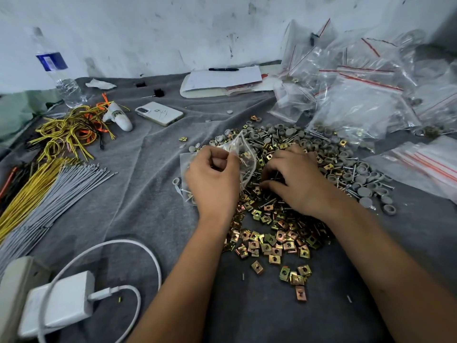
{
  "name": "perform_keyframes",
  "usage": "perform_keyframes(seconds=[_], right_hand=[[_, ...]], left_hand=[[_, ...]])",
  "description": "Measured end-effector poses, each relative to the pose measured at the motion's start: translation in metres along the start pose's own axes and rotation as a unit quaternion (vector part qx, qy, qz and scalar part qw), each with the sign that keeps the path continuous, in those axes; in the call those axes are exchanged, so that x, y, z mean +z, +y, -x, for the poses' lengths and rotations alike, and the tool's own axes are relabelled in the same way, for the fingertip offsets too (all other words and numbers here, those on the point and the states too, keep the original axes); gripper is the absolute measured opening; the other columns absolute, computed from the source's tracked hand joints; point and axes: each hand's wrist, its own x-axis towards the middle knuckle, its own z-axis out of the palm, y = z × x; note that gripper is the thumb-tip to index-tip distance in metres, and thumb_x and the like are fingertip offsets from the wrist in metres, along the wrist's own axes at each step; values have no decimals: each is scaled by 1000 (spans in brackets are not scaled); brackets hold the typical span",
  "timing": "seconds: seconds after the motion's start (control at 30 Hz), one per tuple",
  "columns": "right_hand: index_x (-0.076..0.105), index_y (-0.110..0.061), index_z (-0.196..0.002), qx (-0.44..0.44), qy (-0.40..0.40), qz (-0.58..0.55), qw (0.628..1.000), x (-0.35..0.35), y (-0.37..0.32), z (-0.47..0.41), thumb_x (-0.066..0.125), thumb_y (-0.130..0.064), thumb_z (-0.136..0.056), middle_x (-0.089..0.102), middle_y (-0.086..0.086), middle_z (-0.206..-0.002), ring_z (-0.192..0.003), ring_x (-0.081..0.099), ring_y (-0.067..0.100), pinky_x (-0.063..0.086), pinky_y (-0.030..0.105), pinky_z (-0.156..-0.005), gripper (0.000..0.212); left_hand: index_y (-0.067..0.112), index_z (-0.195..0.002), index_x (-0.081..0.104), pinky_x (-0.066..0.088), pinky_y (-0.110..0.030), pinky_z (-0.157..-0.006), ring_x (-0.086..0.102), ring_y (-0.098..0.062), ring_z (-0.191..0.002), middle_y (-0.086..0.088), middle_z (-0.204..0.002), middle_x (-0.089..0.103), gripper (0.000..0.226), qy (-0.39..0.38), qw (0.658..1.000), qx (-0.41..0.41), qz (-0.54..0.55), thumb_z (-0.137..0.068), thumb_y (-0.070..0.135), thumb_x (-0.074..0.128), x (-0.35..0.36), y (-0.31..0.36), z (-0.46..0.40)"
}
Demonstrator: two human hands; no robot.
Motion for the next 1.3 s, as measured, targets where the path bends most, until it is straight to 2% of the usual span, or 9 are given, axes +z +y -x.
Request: perform_keyframes(seconds=[0.13, 0.2, 0.27, 0.6, 0.77, 0.87, 1.03, 1.2, 1.3], right_hand=[[66, -19, -100, -3, 112, -158, 981, -5, 2, 3, 68, -23, -97, 64, -10, -92, -86, 60, 4, 52, 25, -81, 5], [66, -16, -99, -18, 183, -194, 963, -9, 1, 5, 69, -17, -97, 67, -6, -88, -81, 63, 2, 51, 15, -71, 4], [70, -13, -99, -46, 220, -209, 952, -10, -1, 6, 73, -15, -94, 69, -4, -87, -81, 65, 4, 53, 17, -71, 6], [78, -17, -111, -111, 195, -192, 956, -5, -2, 5, 82, -11, -84, 75, -7, -98, -84, 65, -3, 50, 14, -77, 27], [74, -16, -100, -66, 226, -220, 947, -8, 4, 5, 80, -14, -87, 71, -12, -89, -84, 67, 1, 53, 16, -75, 15], [76, -23, -93, -80, 157, -158, 972, -8, 10, 4, 81, -24, -86, 69, -12, -87, -84, 61, 6, 49, 28, -77, 9], [76, -29, -97, -78, -6, -51, 996, -9, 16, 4, 78, -47, -83, 61, -5, -98, -102, 45, 16, 41, 39, -86, 22], [74, -28, -100, -67, -38, -16, 997, -9, 14, 2, 74, -47, -87, 56, -6, -104, -108, 42, 18, 42, 45, -96, 23], [68, -25, -101, -58, -13, -31, 998, -5, 13, 1, 69, -40, -94, 55, -7, -103, -105, 43, 15, 42, 40, -93, 17]], left_hand=[[14, -77, 67, 43, -17, -45, 51, 0, -47, 14, -53, 58, 16, -10, 1000, 4, -9, -90, 12, 74, 1, -1, 0], [17, -76, 67, 43, -18, -46, 52, 0, -49, 15, -54, 58, 17, -32, 999, 14, -24, -90, 12, 75, 1, -2, 1], [20, -76, 66, 43, -17, -48, 55, -1, -51, 12, -58, 61, 18, -52, 997, 28, -40, -90, 13, 75, 3, -2, 2], [22, -75, 64, 40, -11, -50, 57, -1, -55, 12, -60, 60, 22, -46, 994, 75, -59, -89, 14, 77, 4, -2, 6], [25, -74, 64, 40, -12, -49, 54, 0, -52, 17, -58, 61, 22, -35, 997, 59, -46, -90, 14, 76, 2, -1, 4], [20, -75, 65, 39, -12, -47, 51, 0, -49, 19, -57, 59, 20, -31, 998, 50, -37, -90, 13, 75, 1, -2, 3], [18, -75, 65, 41, -17, -46, 47, 0, -47, 17, -51, 54, 19, -15, 1000, 22, -11, -91, 12, 73, 1, -2, 1], [21, -73, 64, 41, -17, -45, 47, 0, -46, 17, -51, 54, 22, -15, 1000, 22, -8, -90, 12, 74, 1, -2, 2], [18, -75, 65, 40, -16, -45, 47, 0, -46, 17, -51, 54, 19, -19, 999, 24, -11, -91, 11, 74, 1, -3, 2]])
